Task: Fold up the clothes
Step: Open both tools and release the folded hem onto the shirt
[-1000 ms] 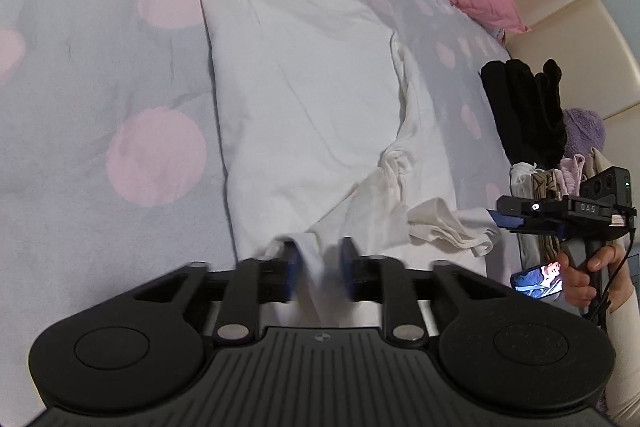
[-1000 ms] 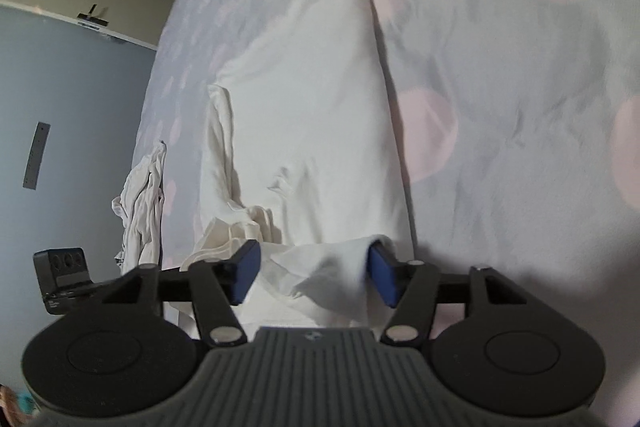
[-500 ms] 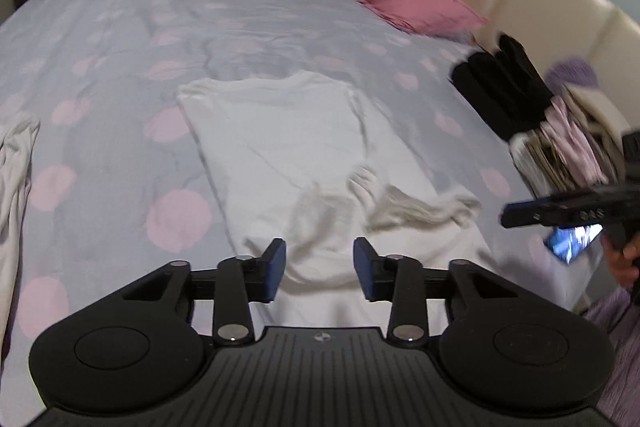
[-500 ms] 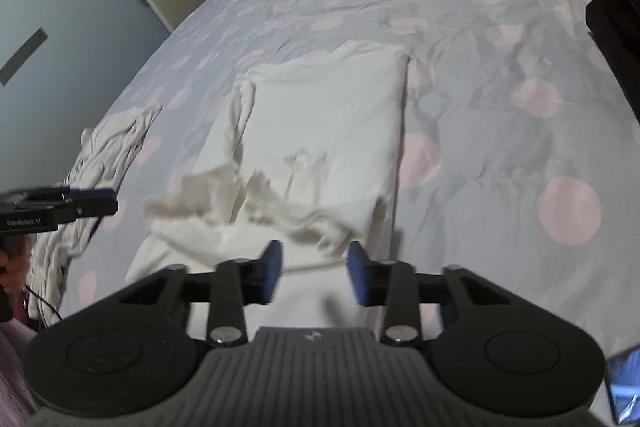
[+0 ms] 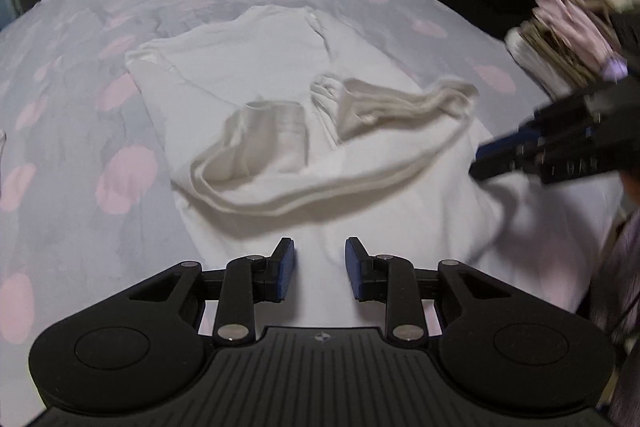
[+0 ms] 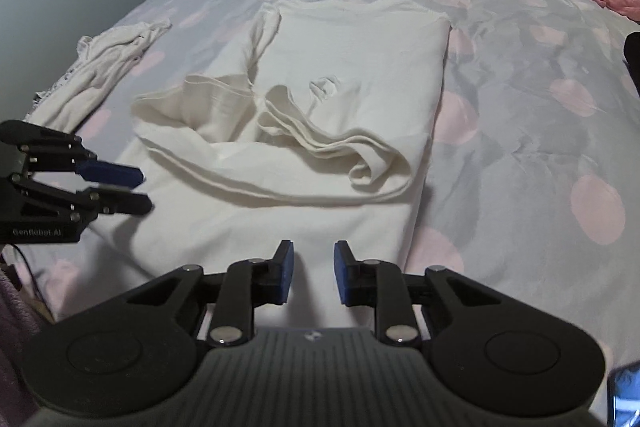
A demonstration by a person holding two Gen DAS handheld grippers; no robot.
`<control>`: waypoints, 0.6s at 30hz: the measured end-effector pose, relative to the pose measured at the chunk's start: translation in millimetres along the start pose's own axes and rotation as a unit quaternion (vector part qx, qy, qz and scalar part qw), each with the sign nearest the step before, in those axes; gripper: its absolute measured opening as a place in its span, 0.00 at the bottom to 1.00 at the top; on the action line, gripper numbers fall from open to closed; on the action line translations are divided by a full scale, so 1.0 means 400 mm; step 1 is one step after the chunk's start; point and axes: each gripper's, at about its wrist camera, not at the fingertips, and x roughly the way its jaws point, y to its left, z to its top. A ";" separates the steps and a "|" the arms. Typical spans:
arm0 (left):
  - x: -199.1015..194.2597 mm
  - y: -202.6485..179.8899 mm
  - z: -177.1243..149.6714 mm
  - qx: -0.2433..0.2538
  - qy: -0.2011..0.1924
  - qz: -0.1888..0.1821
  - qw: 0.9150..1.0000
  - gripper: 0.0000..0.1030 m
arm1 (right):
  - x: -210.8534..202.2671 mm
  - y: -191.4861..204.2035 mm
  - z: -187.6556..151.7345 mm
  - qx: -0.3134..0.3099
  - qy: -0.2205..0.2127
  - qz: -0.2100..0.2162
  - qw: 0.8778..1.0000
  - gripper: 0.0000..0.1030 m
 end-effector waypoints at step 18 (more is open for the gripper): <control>0.135 0.175 0.148 -0.121 -0.044 0.009 0.992 0.25 | 0.125 -0.086 0.195 0.046 -0.044 -0.014 0.998 0.25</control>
